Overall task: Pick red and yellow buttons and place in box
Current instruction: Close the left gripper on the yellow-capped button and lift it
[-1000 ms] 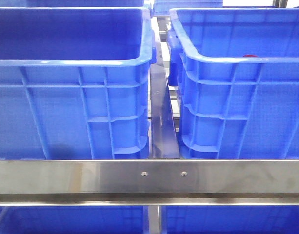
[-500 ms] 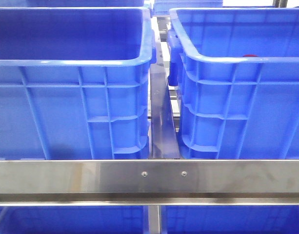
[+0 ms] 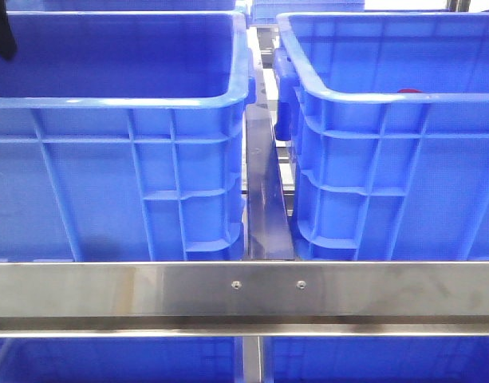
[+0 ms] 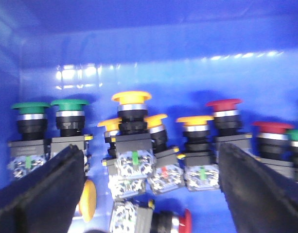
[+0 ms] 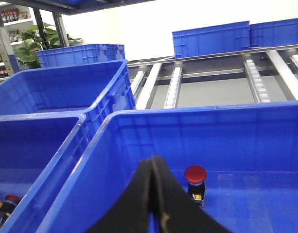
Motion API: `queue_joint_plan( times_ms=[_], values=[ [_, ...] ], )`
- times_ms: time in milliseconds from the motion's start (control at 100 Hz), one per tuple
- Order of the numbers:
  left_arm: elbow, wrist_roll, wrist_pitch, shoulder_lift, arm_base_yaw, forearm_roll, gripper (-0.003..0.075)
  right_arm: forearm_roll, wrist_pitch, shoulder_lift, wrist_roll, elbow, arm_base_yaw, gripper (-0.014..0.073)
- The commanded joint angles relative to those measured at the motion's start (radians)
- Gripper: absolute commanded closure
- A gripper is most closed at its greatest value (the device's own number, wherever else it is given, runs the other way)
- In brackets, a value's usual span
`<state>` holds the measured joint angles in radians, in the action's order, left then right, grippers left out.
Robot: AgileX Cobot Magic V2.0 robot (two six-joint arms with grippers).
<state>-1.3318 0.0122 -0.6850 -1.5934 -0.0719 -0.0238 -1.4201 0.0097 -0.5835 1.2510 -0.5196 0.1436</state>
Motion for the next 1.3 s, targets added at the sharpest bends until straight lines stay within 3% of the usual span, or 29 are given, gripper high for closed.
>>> queue_joint_plan(
  times_ms=[0, 1040, 1130, 1290],
  values=[
    [-0.042, 0.012, 0.048, 0.0, 0.003, 0.002, 0.0188, 0.006, 0.002, 0.004, 0.013, -0.023, -0.003, 0.0661],
    [-0.042, 0.03, 0.131, -0.21, 0.029, 0.009, 0.0198, 0.006, 0.002, 0.004, 0.013, -0.023, -0.003, 0.0661],
    [-0.042, 0.03, 0.142, -0.21, 0.029, 0.009, 0.0274, 0.006, 0.002, 0.004, 0.013, -0.023, -0.003, 0.0661],
    [-0.042, 0.03, 0.143, -0.21, 0.029, 0.009, 0.0551, 0.006, 0.002, 0.004, 0.013, -0.023, -0.003, 0.0661]
  ],
)
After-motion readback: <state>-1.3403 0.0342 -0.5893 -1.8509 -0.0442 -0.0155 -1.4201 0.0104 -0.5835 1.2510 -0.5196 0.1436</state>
